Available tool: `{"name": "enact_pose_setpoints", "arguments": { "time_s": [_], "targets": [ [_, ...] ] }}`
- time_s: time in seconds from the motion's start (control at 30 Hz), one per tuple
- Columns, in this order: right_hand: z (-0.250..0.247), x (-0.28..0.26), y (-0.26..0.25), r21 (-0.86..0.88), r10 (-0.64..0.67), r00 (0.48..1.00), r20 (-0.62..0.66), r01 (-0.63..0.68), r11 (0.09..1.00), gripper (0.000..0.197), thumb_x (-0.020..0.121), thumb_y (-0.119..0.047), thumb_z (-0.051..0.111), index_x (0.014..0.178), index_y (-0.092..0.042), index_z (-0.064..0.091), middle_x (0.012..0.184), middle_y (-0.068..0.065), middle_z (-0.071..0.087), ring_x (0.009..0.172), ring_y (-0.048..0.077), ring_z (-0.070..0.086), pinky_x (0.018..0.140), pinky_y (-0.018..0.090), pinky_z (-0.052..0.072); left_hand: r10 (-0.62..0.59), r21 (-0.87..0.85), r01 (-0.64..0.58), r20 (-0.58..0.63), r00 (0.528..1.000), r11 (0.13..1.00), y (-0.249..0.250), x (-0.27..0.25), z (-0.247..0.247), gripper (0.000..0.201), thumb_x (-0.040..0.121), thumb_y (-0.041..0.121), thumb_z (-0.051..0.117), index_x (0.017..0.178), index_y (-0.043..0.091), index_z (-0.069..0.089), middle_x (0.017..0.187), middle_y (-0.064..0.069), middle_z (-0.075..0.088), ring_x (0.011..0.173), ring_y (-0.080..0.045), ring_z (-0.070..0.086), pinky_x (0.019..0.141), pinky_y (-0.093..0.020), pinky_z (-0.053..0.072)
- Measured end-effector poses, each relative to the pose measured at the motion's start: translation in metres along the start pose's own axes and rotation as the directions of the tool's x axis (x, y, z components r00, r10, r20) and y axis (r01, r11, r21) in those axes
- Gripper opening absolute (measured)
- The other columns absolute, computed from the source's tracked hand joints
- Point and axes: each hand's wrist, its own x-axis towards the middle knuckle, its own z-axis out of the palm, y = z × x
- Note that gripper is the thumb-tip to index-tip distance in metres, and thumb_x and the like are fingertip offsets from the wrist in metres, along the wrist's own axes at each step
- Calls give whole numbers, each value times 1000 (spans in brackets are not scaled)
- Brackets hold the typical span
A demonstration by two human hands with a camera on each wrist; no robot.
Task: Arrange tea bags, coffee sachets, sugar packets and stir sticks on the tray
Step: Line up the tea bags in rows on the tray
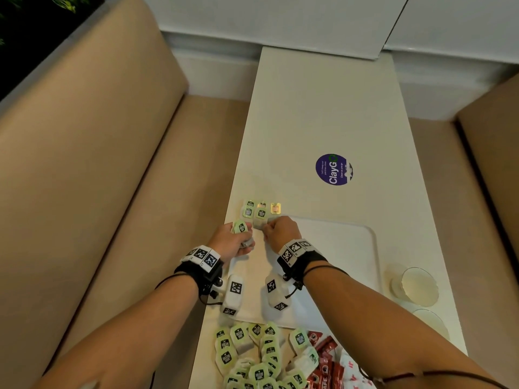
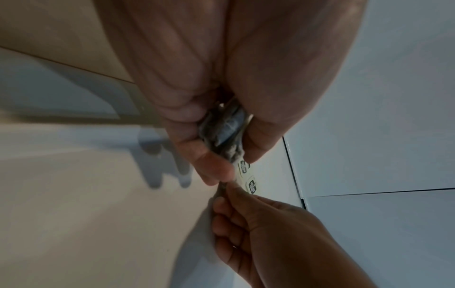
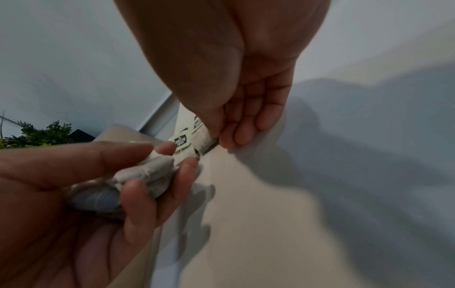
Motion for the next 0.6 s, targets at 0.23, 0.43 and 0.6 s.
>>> {"name": "enact_pose_setpoints", "arguments": {
  "time_s": [0.23,0.43,0.6],
  "targets": [
    [3,3,2,7,20,1000,-10,-20,1000,26,94,-30,63,73,-16,68,79,6,73,73,25,67,58,25,42,12,-22,-10,91,996,1000,3,-3,-10,37,88,-9,64,122,6,63,99,-11,66,85,-29,67,67,-27,60],
    [0,-7,-2,46,21,998,-60,-19,999,35,90,-43,66,63,-22,58,64,-4,61,61,19,57,49,25,34,58,0,-59,170,984,998,8,-11,-11,32,93,-3,63,119,16,62,97,-13,66,88,-27,65,68,-27,60],
    [3,-24,1,83,-209,977,30,206,975,41,103,-44,51,78,-14,65,75,2,67,72,19,64,73,38,54,88,154,-100,79,993,983,14,-12,-14,17,92,4,68,103,18,66,91,-9,71,77,-21,68,53,-24,50]
  ]
}}
